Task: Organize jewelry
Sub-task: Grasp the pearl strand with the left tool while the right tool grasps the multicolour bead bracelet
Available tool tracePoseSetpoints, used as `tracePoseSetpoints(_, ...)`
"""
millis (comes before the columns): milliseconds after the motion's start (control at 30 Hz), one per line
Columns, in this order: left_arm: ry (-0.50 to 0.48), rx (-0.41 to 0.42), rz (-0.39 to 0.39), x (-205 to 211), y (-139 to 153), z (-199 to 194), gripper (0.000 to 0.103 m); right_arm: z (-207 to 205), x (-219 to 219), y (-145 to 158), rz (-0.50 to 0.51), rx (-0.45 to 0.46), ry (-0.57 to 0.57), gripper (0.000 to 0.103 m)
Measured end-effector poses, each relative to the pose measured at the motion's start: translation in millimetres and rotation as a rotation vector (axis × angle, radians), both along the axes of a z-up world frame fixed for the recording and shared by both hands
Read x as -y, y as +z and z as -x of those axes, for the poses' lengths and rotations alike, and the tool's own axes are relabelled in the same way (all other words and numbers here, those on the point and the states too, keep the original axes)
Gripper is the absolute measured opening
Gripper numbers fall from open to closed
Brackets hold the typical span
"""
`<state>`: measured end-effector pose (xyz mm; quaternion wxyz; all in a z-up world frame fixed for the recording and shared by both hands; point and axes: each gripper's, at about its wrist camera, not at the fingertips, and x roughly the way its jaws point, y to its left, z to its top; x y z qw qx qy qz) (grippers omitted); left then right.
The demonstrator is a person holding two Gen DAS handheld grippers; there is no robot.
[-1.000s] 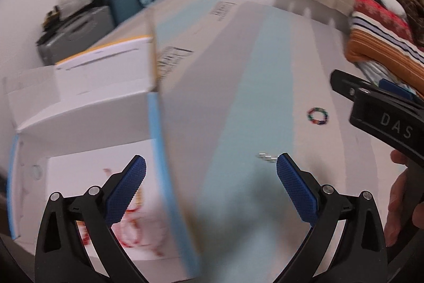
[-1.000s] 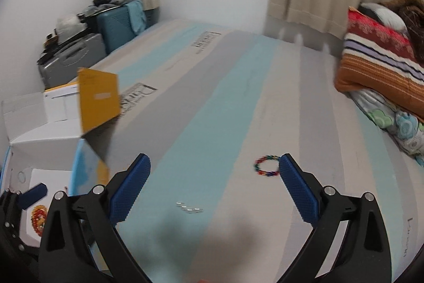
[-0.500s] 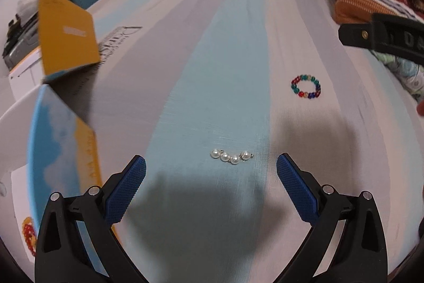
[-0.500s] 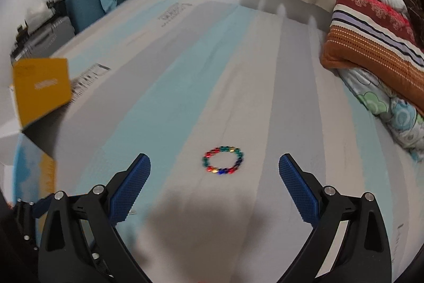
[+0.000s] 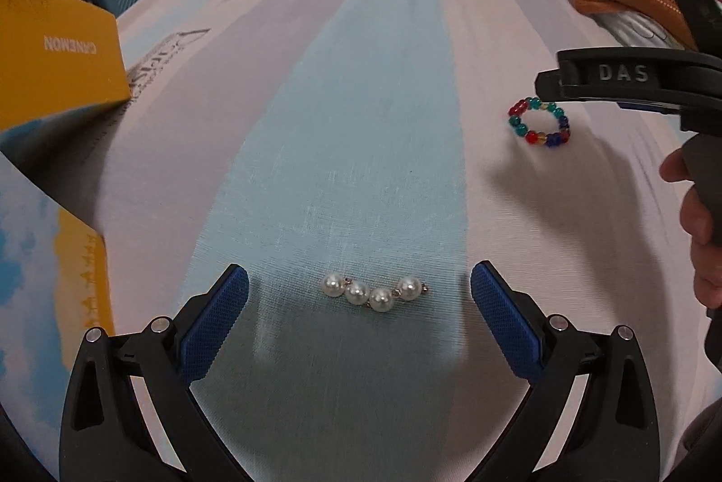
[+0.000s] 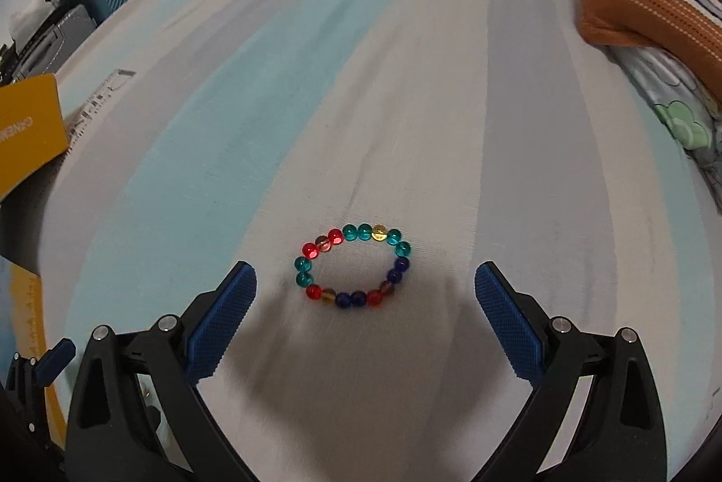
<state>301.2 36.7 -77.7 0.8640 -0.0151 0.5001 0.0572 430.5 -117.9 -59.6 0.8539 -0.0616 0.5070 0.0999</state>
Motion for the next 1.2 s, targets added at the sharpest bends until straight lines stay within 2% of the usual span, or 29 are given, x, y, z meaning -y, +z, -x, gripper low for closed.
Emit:
tracePoseSetpoints(133,0.018,-0.014,0.023,-9,-11,-5,0.096,-7,-7,-15,-0.006,-0.01,0.004,0.093)
tracePoseSetpoints(400,0.013,-0.009,0.026,-13,-20,-5,0.095,-14,-13,-44,0.014,-0.051,0.002,0.083)
tracePoseSetpoints(467,0.013,-0.006,0.025,-12,-20,-2,0.088,-13,-14,-49,0.013,-0.044,0.008,0.08)
tracePoseSetpoints(600,0.007,-0.003,0.03,-13,-18,0,0.074,-11,-14,-47,0.008,-0.036,0.015,0.056)
tracePoseSetpoints(733,-0.013,-0.002,0.022,-10,-17,3,0.058,-9,-20,-47,0.03,-0.03,0.026,0.044)
tracePoseSetpoints(800,-0.028,-0.001,0.011,-6,-17,4,0.05,-8,-23,-47,0.04,-0.024,0.035,0.032)
tracePoseSetpoints(867,-0.039,-0.001,0.01,-4,-16,5,0.033,-7,-27,-46,0.049,-0.019,0.039,0.024)
tracePoseSetpoints(933,-0.045,-0.005,0.025,-3,-15,5,0.024,-6,-29,-45,0.054,-0.015,0.041,0.018)
tracePoseSetpoints(967,-0.048,-0.005,0.029,-3,-14,5,0.01,-6,-30,-44,0.057,-0.011,0.041,0.018)
tracePoseSetpoints(1200,-0.053,-0.011,0.037,-2,-11,4,0.01,-2,-31,-37,0.057,0.01,0.031,0.018)
